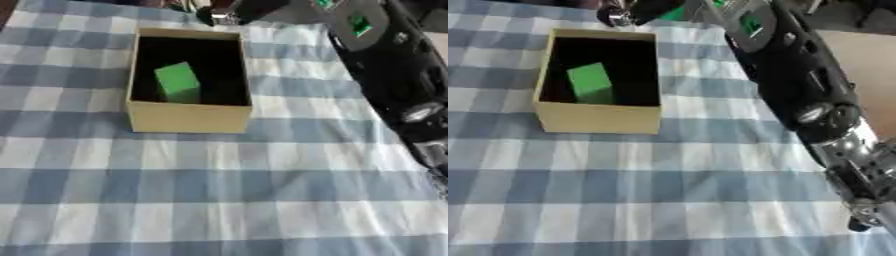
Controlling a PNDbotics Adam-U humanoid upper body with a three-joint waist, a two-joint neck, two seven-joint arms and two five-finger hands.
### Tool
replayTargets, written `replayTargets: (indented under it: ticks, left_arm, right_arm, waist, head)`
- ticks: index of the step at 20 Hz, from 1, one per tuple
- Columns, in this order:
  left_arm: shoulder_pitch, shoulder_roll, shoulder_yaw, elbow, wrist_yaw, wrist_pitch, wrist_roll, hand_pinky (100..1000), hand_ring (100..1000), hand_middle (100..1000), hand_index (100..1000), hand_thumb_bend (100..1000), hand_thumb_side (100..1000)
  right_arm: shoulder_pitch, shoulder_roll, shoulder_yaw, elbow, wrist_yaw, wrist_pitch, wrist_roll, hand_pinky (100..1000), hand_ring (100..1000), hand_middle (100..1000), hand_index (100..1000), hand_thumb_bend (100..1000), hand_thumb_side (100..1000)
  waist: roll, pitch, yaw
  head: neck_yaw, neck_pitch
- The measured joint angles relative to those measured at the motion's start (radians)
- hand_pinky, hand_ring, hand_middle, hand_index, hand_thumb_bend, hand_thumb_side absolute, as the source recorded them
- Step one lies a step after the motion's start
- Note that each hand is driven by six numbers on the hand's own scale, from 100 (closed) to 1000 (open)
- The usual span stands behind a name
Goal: Pick up objects on the table and place them in the box.
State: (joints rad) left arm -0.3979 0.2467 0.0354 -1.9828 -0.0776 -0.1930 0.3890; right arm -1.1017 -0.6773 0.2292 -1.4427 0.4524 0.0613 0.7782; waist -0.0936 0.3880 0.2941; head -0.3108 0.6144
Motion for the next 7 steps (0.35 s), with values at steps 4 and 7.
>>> replayTargets:
  ticks: [4,7]
  left_arm:
    - [0.002,0.0,0.0,0.0,-0.002,0.0,0.001,722,588,681,759,100,893]
    - [0.003,0.0,0.001,0.0,-0.002,0.001,0.004,722,588,681,759,100,892]
  right_arm:
    - [0.029,-0.032,-0.033,-0.059,-0.042,0.027,-0.028,818,824,835,981,194,780]
    - [0.079,-0.077,-0.061,-0.134,-0.076,0.046,-0.061,814,817,829,977,139,805]
  waist:
    - [0.0,0.0,-0.008]
    - [0.0,0.0,-0.016]
  head:
    - [0.003,0.0]
    - [0.009,0.0]
